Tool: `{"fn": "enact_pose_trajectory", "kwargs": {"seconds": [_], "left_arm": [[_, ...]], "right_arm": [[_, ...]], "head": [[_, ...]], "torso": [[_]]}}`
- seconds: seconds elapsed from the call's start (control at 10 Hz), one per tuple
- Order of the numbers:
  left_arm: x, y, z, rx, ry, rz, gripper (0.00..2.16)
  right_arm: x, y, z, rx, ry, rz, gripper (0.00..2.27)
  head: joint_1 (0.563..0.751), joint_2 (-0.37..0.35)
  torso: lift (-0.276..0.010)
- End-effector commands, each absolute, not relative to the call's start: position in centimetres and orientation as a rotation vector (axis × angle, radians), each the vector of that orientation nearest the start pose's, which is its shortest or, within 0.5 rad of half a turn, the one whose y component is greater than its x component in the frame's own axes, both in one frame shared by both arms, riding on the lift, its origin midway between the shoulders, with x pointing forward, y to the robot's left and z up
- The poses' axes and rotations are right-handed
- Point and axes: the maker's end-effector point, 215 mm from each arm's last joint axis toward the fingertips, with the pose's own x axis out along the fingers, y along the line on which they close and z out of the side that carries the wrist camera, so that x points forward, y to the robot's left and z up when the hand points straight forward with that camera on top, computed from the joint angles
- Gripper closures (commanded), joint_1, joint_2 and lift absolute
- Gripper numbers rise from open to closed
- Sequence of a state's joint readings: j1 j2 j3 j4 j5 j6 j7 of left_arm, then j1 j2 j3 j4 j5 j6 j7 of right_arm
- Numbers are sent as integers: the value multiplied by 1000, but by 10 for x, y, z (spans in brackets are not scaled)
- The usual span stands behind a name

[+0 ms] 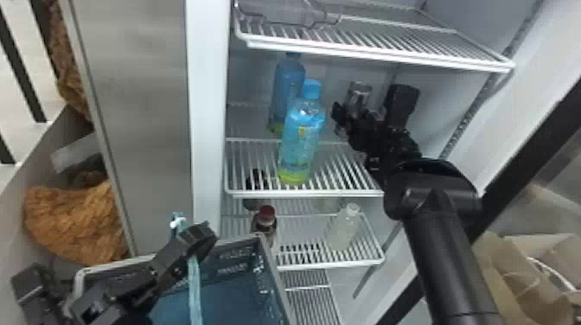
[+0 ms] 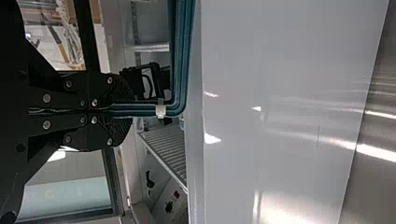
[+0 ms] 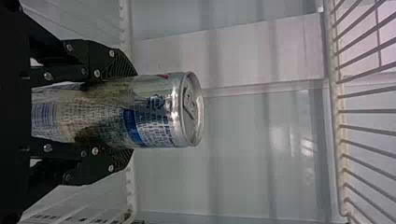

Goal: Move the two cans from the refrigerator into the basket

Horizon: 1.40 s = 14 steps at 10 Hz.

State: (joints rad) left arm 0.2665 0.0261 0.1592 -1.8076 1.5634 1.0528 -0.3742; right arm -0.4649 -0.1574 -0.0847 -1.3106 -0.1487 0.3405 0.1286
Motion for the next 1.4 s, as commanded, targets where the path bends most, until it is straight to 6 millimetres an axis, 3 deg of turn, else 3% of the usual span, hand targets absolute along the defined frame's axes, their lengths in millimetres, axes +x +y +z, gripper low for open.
{"fn": "enact_pose_trajectory", "kwargs": {"seconds": [0.0,0.4,0.8,1.3], "left_arm": [[389,49,-290,-1560,490,-942,1200],[388,50,-289,-1567,486,-945,1200],[387,49,-289,-1570,488,-947,1200],[384,49,-290,-1578,492,-946,1200]], "right_arm": [[718,-320,-265,48,105,16,1280],[682,-316,-249,14,85,13,1280],[651,-310,-249,17,88,32,1282],[597,-285,-242,24,84,100,1282]], "head": [[628,-259],[632,-267],[641,-267],[667,-266]], "torso": [[-35],[-35],[-35],[-35]]}}
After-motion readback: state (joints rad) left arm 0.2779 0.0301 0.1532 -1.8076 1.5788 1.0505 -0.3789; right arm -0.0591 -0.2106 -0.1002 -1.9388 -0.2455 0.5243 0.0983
